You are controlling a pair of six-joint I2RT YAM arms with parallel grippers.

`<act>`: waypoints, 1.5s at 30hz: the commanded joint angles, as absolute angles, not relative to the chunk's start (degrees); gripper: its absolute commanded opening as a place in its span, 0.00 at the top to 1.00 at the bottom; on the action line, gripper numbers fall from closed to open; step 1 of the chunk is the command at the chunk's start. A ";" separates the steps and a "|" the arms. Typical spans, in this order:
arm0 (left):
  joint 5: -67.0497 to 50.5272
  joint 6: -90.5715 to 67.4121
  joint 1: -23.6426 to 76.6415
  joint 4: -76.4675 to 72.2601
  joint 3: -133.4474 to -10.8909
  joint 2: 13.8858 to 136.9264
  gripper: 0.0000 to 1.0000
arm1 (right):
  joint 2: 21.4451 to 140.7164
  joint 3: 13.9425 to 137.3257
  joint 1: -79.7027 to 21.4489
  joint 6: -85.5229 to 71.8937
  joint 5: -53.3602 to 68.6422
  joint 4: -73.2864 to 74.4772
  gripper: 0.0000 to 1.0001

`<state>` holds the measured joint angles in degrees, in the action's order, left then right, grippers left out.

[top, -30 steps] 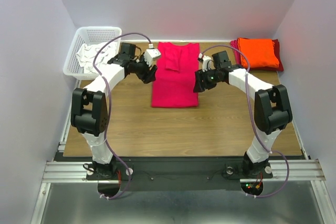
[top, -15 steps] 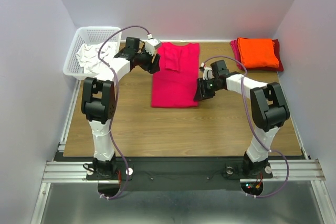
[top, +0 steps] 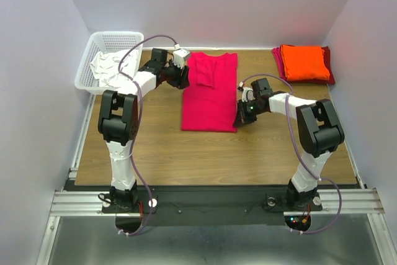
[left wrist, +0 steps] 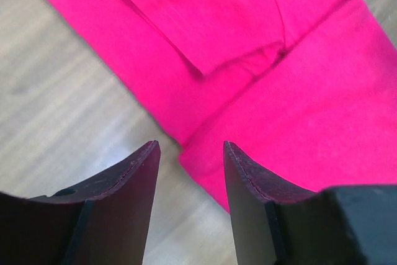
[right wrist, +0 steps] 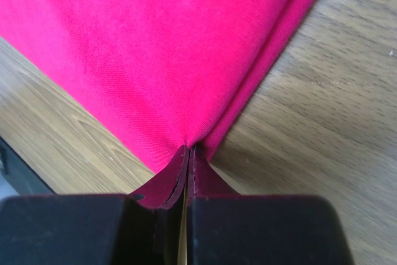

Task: Fold and stack the t-shirts
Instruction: Fold the tshirt

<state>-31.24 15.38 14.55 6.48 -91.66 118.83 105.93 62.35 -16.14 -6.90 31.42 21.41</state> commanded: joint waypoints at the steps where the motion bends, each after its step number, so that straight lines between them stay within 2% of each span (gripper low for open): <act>1: -35.58 18.96 14.77 4.58 -84.24 108.74 0.41 | 103.80 62.05 -15.82 -1.41 27.43 23.72 0.99; 5: -37.18 28.10 14.77 5.79 -74.64 99.25 0.34 | 98.80 58.63 -15.91 2.98 25.84 24.43 0.99; 9: -39.98 40.13 14.94 11.67 -64.90 89.42 0.33 | 95.81 54.24 -15.82 5.88 24.26 25.75 0.99; 11: -40.60 43.93 15.29 12.48 -61.28 85.97 0.32 | 94.93 55.01 -15.73 7.11 23.73 27.50 0.89; 12: -40.69 45.77 15.64 12.83 -59.26 82.39 0.31 | 92.66 54.93 -15.82 8.42 23.64 27.77 0.72; 13: -39.74 47.88 17.12 13.09 -55.41 80.61 0.31 | 90.98 54.76 -15.73 9.13 24.08 28.03 0.63; 14: -38.94 51.03 18.27 13.01 -53.63 77.55 0.31 | 89.23 54.67 -15.91 10.79 24.69 28.12 0.48; 16: -36.84 54.04 21.77 13.36 -49.16 75.07 0.31 | 84.15 54.67 -15.73 13.52 25.57 29.35 0.42; 24: -30.68 62.48 33.30 10.38 -40.79 72.24 0.34 | 69.01 45.99 -17.40 40.65 28.04 28.92 0.40; 30: -29.27 65.56 36.47 3.79 -39.37 76.63 0.38 | 66.09 35.18 -23.46 53.41 25.93 17.51 0.40; 37: -25.77 67.41 39.02 1.50 -41.83 83.84 0.45 | 68.81 30.68 -26.63 58.44 23.73 5.55 0.40; 45: -24.08 66.36 39.11 0.27 -42.36 87.45 0.54 | 70.22 28.75 -27.07 62.66 24.17 3.25 0.44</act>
